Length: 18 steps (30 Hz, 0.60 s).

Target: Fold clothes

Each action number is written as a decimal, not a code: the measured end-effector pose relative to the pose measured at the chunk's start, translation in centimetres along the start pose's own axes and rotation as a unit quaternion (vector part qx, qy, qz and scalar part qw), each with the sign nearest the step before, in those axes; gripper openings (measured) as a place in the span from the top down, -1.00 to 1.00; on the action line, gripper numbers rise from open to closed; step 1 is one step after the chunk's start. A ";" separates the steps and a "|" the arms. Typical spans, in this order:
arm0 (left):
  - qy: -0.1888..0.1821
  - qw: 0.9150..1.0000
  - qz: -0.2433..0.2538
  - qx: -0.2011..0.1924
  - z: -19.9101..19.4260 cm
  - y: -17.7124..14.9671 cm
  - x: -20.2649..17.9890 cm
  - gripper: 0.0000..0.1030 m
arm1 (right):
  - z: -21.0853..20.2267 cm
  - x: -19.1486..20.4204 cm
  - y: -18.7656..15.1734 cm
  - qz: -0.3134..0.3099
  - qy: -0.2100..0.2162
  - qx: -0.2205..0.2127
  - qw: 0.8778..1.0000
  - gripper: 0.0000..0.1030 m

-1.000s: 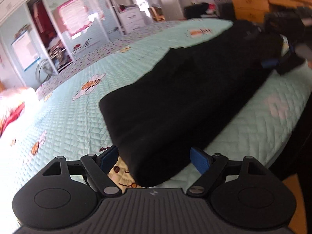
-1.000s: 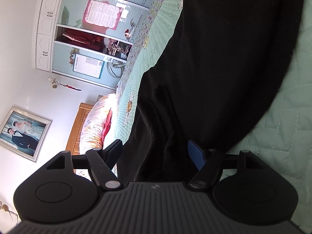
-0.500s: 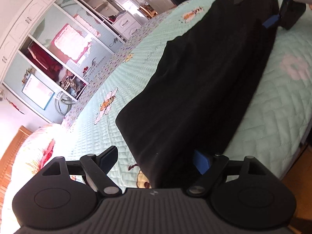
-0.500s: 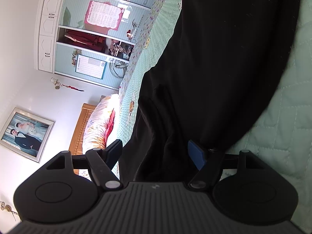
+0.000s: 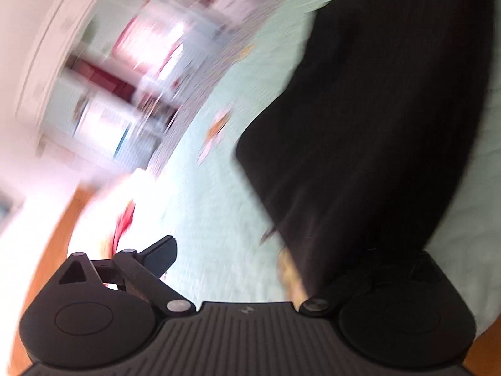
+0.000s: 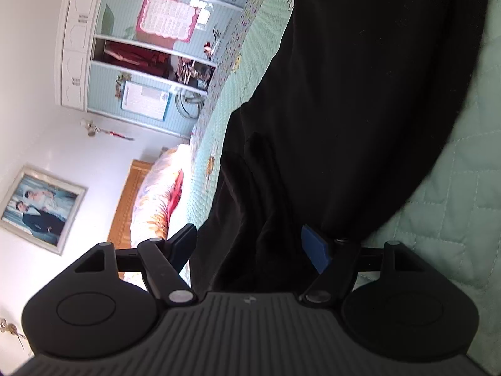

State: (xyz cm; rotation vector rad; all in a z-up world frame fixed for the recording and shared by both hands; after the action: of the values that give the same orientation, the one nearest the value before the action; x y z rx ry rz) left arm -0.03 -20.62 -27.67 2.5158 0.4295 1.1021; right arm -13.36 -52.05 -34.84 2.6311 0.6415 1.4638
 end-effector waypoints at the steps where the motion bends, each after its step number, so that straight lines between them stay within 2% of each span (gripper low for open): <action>1: 0.004 1.000 -0.020 0.012 0.1 -1.0 0.7 -1.00 | 0.0 0.1 0.0 -0.010 -0.010 0.004 1.000 -0.27; 2: 0.012 1.000 -0.014 0.008 -0.1 -1.5 0.6 -1.00 | 0.1 0.0 0.0 -0.015 -0.019 0.006 1.000 -0.21; 4: 0.021 1.000 -0.007 0.002 -0.5 -1.4 0.1 -0.98 | 0.4 -0.4 0.2 -0.010 -0.033 0.006 0.999 0.10; 8: 0.027 1.000 0.005 0.000 -0.8 -1.2 -0.4 -0.96 | 0.5 -0.8 0.3 -0.004 -0.031 0.004 0.999 0.16; 11: 0.027 1.000 0.007 -0.005 -1.0 -1.3 -0.6 -0.96 | 0.3 -0.7 0.2 -0.001 -0.020 0.000 1.000 0.09; 13: 0.028 0.999 0.012 -0.009 -0.8 -1.1 -0.5 -0.96 | 0.1 -0.3 0.0 0.009 0.008 -0.007 1.000 -0.30; 15: 0.027 1.000 0.011 -0.011 -0.3 -1.1 -0.2 -0.96 | 0.4 0.7 -0.2 0.000 0.024 0.001 1.000 -0.46; 18: 0.026 1.000 0.008 -0.012 -0.1 -0.9 0.0 -0.96 | 1.2 2.4 -0.5 -0.023 0.045 0.018 0.999 -0.47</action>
State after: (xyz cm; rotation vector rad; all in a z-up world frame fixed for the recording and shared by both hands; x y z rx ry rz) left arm -0.24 -19.83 -28.00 2.4790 0.4075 1.1742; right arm -11.39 -50.53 -33.68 2.5711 0.7371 1.5807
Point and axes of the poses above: each gripper's, at about its wrist camera, not at the fingertips, and z roughly the way its jaws point, x to its left, y to its top, the point moved 4 cm from there along z, roughly the way its jaws point, and after that the axes turned 14 degrees about -y, right-handed, at the moved point
